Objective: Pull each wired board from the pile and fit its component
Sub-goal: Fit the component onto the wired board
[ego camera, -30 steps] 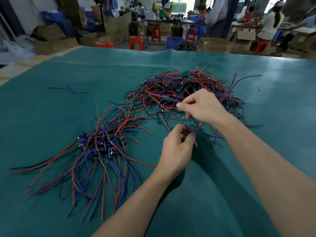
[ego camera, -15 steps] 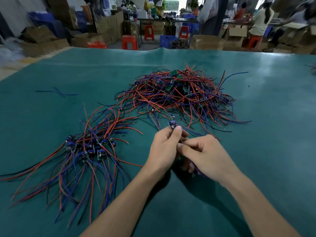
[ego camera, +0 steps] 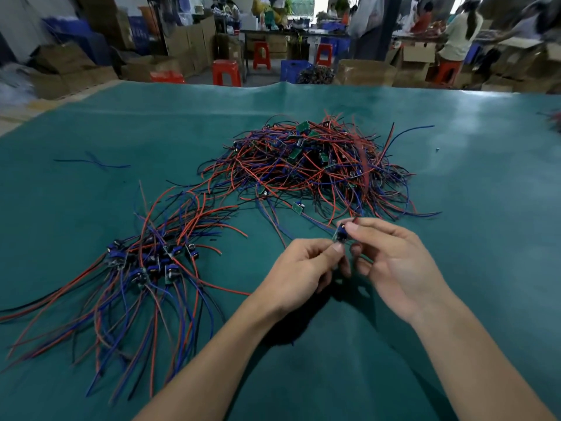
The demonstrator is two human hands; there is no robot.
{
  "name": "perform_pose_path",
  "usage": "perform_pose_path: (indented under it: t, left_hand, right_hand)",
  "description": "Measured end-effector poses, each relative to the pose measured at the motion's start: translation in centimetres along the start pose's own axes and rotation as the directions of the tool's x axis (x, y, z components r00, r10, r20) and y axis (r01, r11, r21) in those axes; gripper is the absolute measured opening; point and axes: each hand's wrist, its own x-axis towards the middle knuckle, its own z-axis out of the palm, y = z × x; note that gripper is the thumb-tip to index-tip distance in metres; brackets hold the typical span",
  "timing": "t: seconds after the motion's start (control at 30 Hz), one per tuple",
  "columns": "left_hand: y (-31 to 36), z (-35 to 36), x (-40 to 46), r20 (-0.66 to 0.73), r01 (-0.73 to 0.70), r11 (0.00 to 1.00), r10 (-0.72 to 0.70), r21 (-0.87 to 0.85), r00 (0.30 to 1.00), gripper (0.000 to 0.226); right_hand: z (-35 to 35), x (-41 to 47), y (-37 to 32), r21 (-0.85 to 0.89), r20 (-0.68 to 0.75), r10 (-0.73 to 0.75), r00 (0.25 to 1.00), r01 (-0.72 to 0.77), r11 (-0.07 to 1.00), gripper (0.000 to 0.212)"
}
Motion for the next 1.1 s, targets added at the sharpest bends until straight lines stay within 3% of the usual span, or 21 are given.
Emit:
perform_pose_path:
  t: [0.13,0.2,0.27,0.33,0.57,0.7,0.73,0.8,0.87,0.9,0.97,1.0,1.1]
  left_hand:
    - [-0.2,-0.1,0.0,0.048,0.011,1.000,-0.009,-0.023,0.999,0.038]
    - [-0.2,-0.1,0.0,0.067,0.012,1.000,-0.011,-0.003,0.998,0.038]
    - [-0.3,-0.1,0.2,0.064,0.005,1.000,-0.005,0.009,0.998,0.039]
    - [-0.5,-0.2,0.3,0.069,0.003,1.000,-0.004,0.014,0.998,0.039]
    - [-0.5,0.0,0.2,0.106,-0.021,0.992,0.008,0.122,0.994,0.039]
    - [-0.8,-0.3,0.3,-0.020,0.030,1.000,-0.031,-0.007,0.999,0.039]
    - [-0.8,-0.3,0.4,-0.061,0.036,0.999,-0.037,-0.033,0.997,0.039]
    - [-0.8,-0.2,0.6,-0.091,0.027,0.999,-0.030,-0.026,0.995,0.039]
    - [-0.8,0.0,0.5,-0.069,0.014,1.000,-0.014,-0.009,0.998,0.037]
    - [-0.7,0.0,0.5,-0.049,0.010,1.000,-0.010,-0.008,0.999,0.036]
    - [-0.5,-0.1,0.3,-0.004,0.007,1.000,-0.007,-0.003,1.000,0.037]
    - [-0.4,-0.1,0.2,0.020,0.007,1.000,-0.007,0.000,1.000,0.038]
    - [-0.4,0.0,0.1,0.074,0.038,0.999,-0.036,-0.019,0.997,0.034]
  right_hand:
    - [-0.5,0.2,-0.3,0.095,-0.091,-0.080,0.993,0.088,0.992,0.008]
    - [-1.1,0.5,-0.3,-0.136,-0.186,-0.261,0.947,0.238,0.962,0.005]
    - [-1.7,0.9,-0.2,-0.400,-0.238,-0.467,0.852,0.353,0.846,0.009]
    - [-2.4,1.1,-0.6,-0.411,-0.328,-0.530,0.782,0.387,0.825,0.013]
    - [-5.6,1.4,-2.0,-0.332,-0.662,-0.506,0.552,0.390,0.859,0.016]
    - [-7.4,1.2,-2.5,-0.215,-0.865,-0.331,0.376,0.319,0.923,0.023]
    - [-7.6,1.3,-2.4,-0.190,-0.872,-0.286,0.397,0.264,0.945,0.025]
    - [-6.6,1.5,-1.7,-0.196,-0.769,-0.245,0.590,0.147,0.969,0.024]
    - [-3.9,1.4,-0.6,-0.283,-0.474,-0.241,0.847,0.113,0.953,0.021]
    - [-2.4,1.1,0.0,-0.354,-0.297,-0.242,0.924,0.129,0.926,0.021]
    - [-0.3,0.7,1.3,-0.496,-0.039,-0.286,0.958,0.229,0.838,0.023]
    - [0.2,0.6,1.7,-0.539,0.007,-0.334,0.942,0.285,0.793,0.024]
    - [0.0,0.7,0.6,-0.542,-0.095,-0.491,0.866,0.369,0.755,0.027]
